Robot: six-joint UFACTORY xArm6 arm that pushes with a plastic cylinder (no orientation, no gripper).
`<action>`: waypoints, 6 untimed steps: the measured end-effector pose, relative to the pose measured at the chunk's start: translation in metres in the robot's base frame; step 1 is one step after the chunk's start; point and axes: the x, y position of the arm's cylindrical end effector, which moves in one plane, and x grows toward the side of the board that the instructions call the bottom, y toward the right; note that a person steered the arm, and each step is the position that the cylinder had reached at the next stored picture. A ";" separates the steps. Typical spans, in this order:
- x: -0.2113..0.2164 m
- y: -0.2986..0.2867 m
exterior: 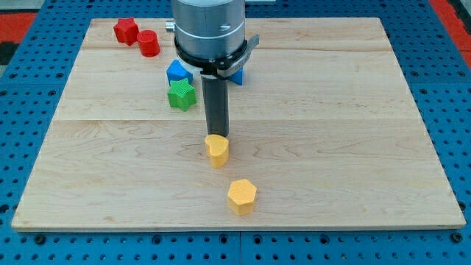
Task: Slide the yellow heart closer to the yellow hexagon
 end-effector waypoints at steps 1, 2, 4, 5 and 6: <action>0.009 -0.003; 0.016 -0.017; 0.028 -0.020; 0.034 -0.020; 0.038 -0.020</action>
